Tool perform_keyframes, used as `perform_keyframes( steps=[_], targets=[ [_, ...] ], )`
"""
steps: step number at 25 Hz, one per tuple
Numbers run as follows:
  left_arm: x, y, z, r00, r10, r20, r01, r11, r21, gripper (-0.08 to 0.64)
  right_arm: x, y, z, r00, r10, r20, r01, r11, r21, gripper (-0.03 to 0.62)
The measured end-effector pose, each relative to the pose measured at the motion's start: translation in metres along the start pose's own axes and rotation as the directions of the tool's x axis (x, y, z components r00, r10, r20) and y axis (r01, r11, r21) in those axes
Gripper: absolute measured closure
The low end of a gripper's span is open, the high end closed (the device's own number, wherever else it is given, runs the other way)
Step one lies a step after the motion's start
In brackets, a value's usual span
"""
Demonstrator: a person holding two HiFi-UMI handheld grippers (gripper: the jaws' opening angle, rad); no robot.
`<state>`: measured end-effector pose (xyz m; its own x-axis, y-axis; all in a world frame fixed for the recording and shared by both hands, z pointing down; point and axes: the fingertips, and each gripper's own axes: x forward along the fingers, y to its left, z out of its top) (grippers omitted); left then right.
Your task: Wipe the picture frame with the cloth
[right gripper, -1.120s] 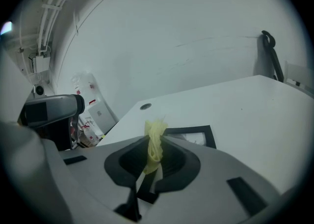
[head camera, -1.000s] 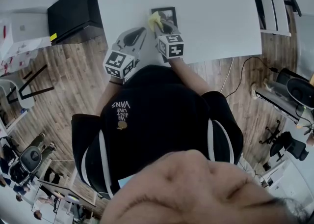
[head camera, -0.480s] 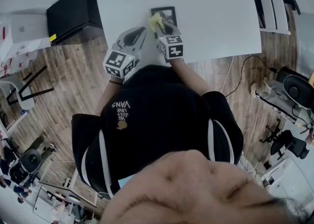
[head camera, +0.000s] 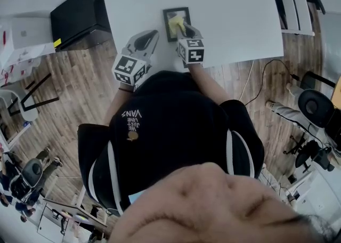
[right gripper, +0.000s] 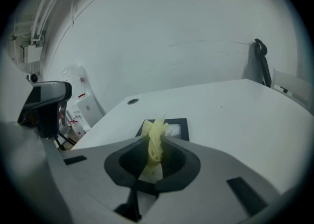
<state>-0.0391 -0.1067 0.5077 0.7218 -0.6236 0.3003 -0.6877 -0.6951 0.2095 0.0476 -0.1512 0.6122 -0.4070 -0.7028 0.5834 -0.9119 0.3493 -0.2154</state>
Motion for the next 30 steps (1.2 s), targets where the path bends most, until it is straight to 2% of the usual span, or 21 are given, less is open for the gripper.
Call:
perform_keyframes(
  steps=[15,30],
  targets=[
    [0.009,-0.009,-0.001,0.999,-0.034,-0.013,0.034,0.999,0.013,0.54,-0.023,-0.057,-0.006,0.991,-0.131,0.017,0.13,0.99,0.049,0.543],
    [0.009,-0.011,0.001,0.999,-0.04,-0.014,0.04,0.999,0.009,0.54,-0.038,-0.082,-0.002,0.979,-0.199,0.039,0.194,0.977,0.093,0.543]
  ],
)
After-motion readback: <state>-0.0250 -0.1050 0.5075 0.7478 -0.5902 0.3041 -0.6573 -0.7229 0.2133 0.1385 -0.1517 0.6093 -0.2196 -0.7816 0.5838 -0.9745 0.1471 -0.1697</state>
